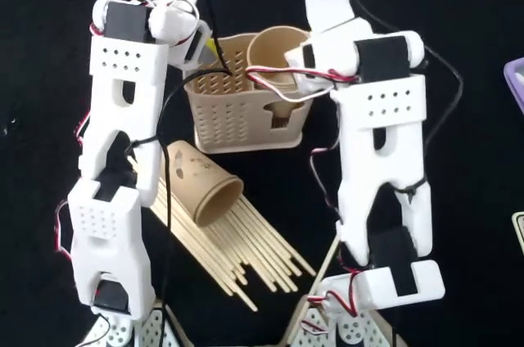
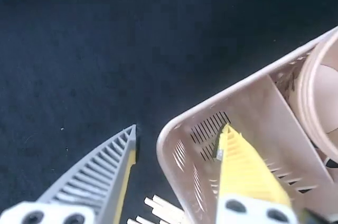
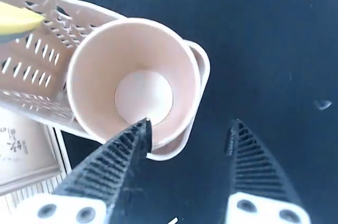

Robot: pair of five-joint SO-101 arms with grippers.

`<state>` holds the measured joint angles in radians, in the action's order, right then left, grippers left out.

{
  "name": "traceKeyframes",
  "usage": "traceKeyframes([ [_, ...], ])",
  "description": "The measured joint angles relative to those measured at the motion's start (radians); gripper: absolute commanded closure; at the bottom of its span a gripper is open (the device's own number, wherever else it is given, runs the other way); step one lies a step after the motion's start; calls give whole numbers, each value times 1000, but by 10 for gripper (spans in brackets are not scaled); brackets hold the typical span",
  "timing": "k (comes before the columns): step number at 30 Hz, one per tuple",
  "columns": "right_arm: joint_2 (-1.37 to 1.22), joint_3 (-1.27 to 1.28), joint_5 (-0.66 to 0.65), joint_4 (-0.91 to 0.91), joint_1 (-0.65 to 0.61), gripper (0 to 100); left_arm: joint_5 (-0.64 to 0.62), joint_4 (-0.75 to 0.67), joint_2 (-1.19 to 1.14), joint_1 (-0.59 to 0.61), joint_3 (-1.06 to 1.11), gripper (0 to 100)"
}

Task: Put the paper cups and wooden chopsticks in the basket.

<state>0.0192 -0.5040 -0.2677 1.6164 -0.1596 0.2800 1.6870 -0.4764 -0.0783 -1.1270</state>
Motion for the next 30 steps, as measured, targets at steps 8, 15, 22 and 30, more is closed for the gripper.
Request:
traceKeyframes([
  [8, 2, -236, 0, 77, 0, 761, 0, 58, 0, 3, -279, 751],
  [15, 184, -198, -37, 117, -34, 762, -31, 71, 28, 114, -390, 751],
  [22, 566, 276, -110, 110, -183, 762, -72, 71, 336, 216, -77, 752],
  [30, 991, 1056, -397, -201, -356, 762, 26, -43, 1014, 262, 793, 748],
])
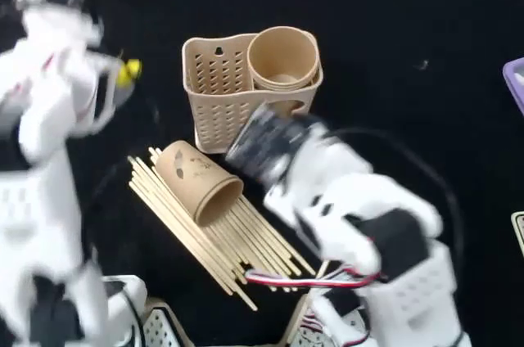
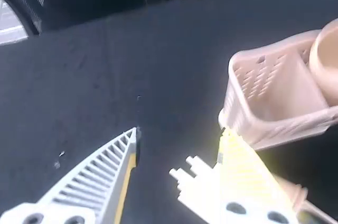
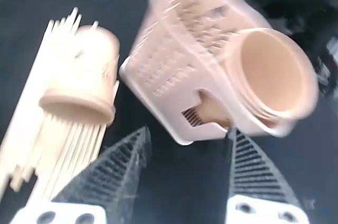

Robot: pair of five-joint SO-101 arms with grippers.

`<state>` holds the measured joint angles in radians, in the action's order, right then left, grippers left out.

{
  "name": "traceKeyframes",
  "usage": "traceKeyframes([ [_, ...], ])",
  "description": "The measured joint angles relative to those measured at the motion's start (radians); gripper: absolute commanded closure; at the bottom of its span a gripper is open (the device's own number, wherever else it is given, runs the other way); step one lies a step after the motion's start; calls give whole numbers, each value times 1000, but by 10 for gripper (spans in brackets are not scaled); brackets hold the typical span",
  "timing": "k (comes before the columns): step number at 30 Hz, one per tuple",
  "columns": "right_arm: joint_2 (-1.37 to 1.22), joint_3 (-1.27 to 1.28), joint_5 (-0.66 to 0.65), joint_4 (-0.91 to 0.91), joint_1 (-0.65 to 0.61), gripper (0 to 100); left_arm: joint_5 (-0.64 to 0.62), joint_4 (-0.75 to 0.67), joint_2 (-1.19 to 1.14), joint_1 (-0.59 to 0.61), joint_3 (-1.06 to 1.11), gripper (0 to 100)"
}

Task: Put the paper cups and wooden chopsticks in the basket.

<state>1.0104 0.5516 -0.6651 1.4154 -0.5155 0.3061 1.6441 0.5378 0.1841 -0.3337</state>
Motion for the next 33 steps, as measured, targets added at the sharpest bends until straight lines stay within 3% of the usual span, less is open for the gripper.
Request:
traceKeyframes([
  [6, 103, 397, -232, -193, -68, 762, 75, -281, 548, 238, 755, 747],
  [12, 107, 608, -325, -399, -147, 718, 78, -338, 767, 476, 1243, 746],
  [15, 107, 623, -331, -470, -150, 655, 78, -338, 787, 535, 1306, 746],
  [20, 107, 624, -333, -511, -160, 691, 78, -338, 796, 601, 1326, 746],
  [25, 89, 624, -333, -597, -267, 695, 80, -338, 795, 694, 1330, 746],
  [33, -149, 624, -336, -746, -293, 694, 80, -341, 795, 723, 1350, 746],
])
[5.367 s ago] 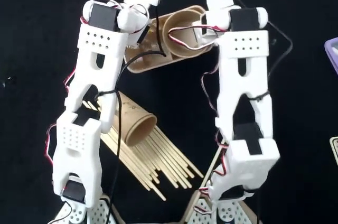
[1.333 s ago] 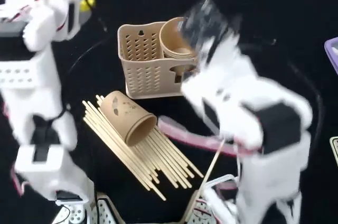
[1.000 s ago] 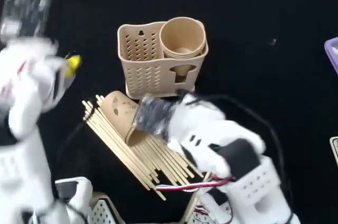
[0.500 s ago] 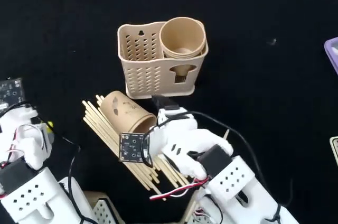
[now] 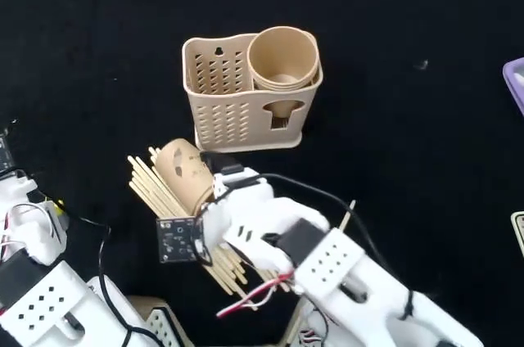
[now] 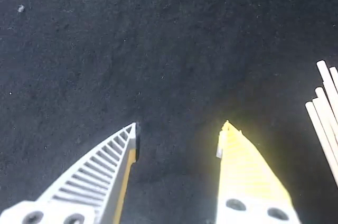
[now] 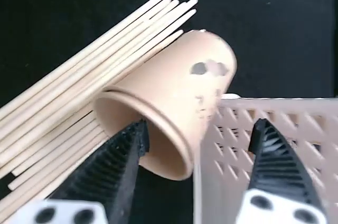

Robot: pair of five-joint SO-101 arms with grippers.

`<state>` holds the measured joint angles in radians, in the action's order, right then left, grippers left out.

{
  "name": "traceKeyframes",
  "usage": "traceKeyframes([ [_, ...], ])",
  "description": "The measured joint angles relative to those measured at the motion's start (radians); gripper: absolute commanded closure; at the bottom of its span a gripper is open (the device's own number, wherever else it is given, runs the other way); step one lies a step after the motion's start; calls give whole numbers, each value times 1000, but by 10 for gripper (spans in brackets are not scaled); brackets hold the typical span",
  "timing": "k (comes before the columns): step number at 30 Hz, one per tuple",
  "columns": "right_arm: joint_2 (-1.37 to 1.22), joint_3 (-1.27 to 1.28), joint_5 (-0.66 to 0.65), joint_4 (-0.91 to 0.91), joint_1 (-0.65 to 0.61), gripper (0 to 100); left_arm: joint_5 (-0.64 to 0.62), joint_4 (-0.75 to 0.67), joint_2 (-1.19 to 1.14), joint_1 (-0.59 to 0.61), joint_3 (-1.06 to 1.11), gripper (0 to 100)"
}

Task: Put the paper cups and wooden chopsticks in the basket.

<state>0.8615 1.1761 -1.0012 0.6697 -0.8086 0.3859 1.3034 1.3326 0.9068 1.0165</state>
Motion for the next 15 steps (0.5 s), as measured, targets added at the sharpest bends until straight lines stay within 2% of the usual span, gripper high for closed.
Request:
traceKeyframes([
  [8, -75, 0, -75, -41, 2, 698, 0, 0, 0, 0, 0, 746],
  [15, -147, -21, -144, -46, 20, 765, 0, 72, 0, 0, -11, 746],
])
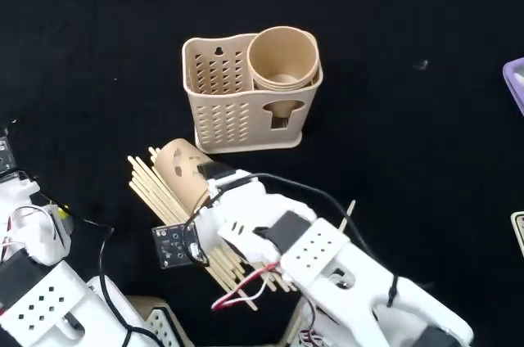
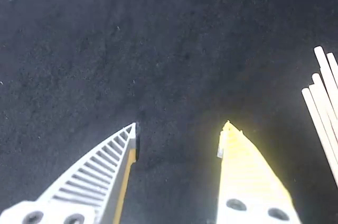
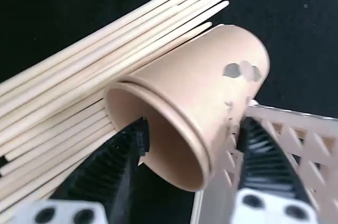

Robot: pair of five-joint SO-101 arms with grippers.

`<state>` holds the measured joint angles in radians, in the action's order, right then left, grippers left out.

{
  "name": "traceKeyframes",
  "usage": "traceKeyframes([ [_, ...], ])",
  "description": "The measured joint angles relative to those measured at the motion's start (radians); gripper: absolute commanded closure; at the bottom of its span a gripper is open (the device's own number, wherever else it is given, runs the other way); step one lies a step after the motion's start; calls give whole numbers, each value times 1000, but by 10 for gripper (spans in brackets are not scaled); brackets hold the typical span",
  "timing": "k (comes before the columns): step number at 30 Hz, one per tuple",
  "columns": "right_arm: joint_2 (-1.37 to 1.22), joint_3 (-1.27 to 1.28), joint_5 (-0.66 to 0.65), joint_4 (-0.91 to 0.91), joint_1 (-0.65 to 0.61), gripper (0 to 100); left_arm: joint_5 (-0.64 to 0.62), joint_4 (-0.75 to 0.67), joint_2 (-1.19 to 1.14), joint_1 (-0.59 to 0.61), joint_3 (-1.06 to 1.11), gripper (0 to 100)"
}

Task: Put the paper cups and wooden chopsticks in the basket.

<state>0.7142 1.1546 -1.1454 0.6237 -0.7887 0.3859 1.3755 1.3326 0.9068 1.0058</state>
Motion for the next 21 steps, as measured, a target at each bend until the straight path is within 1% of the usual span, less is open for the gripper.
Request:
traceKeyframes([
  [3, -75, -49, -8, 0, 12, 770, -2, 15, 0, 0, -21, 746],
  [4, -100, -64, -8, 0, 12, 788, -3, 18, 0, 0, -29, 746],
  [7, -133, -100, -6, -3, 28, 895, 3, 21, 0, 0, -37, 746],
  [9, -132, -110, 37, -6, 34, 989, 6, 21, 2, 0, -40, 746],
  [11, -101, -115, 109, -5, 41, 969, 6, 21, 2, 0, -40, 746],
  [14, -15, -115, 193, 3, 43, 988, 6, 21, 2, 0, -40, 746],
  [17, 106, -115, 212, 66, 48, 988, 6, 21, 2, 0, -40, 746],
  [21, 299, -114, 219, 206, 54, 988, 6, 21, 2, -2, -40, 746],
])
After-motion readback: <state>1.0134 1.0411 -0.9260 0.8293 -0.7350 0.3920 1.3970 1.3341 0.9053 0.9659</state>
